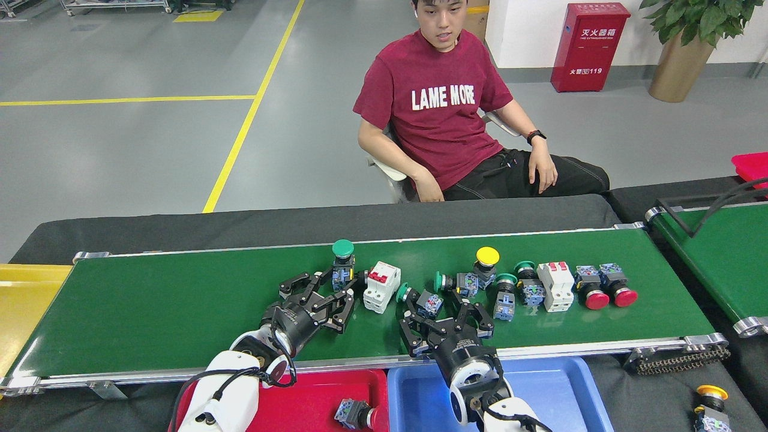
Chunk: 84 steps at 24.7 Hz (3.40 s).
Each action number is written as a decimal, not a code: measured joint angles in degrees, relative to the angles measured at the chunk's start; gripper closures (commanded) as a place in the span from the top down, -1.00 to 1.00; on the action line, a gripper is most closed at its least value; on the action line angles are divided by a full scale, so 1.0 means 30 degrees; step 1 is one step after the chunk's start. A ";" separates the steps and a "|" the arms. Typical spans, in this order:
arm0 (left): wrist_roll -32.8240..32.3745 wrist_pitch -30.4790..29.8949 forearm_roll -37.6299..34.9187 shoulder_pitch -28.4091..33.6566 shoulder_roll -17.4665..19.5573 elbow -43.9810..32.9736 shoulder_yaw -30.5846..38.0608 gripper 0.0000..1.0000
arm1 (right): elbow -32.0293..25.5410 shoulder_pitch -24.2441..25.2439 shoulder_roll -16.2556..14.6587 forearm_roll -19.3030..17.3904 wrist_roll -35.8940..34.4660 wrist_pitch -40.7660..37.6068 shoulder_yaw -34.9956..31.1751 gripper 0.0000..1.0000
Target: Pick switch part from conveyor to tray
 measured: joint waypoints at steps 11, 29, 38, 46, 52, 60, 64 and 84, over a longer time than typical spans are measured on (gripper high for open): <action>0.1167 -0.0640 0.0204 0.1622 0.2324 -0.1292 0.1190 -0.68 | -0.1206 0.0200 -0.0079 -0.0031 0.0074 -0.1867 0.0340 -0.85; 0.3271 -0.8070 0.1897 1.5010 0.9044 -1.0638 0.9479 0.12 | -1.1569 0.7679 -0.3762 -0.3516 0.2793 -1.2624 0.0665 0.92; 0.3306 -0.8096 0.2792 1.7153 0.6584 -1.3624 1.1493 0.99 | -1.1578 0.7673 -0.3011 -0.3723 0.3698 -1.4202 0.0497 0.91; 0.3302 -0.6322 0.2757 1.6167 0.1979 -1.3449 1.5934 0.99 | -1.1606 0.6597 -0.1723 -0.3587 0.3094 -0.9831 -0.4827 0.86; 0.2695 -0.4784 0.2738 1.5853 0.2179 -1.3265 1.6008 0.99 | -1.1572 0.7925 -0.2756 -0.2318 0.0571 -0.5679 -0.6449 0.84; 0.0617 -0.5213 0.2736 1.2761 0.4191 -1.2553 1.1440 0.99 | -1.1616 1.0136 -0.3495 -0.1972 -0.1616 -0.3886 -0.6040 0.82; -0.0612 -0.5254 0.2711 1.0081 0.4225 -1.0794 0.9851 0.99 | -1.1152 0.8036 -0.3075 -0.1434 -0.1161 -0.3658 -0.3821 0.79; -0.1034 -0.5240 0.0854 0.5085 0.4152 -0.4444 0.8815 0.61 | 0.0131 -0.1561 0.0038 -0.1861 0.0135 -0.0881 0.2682 -0.61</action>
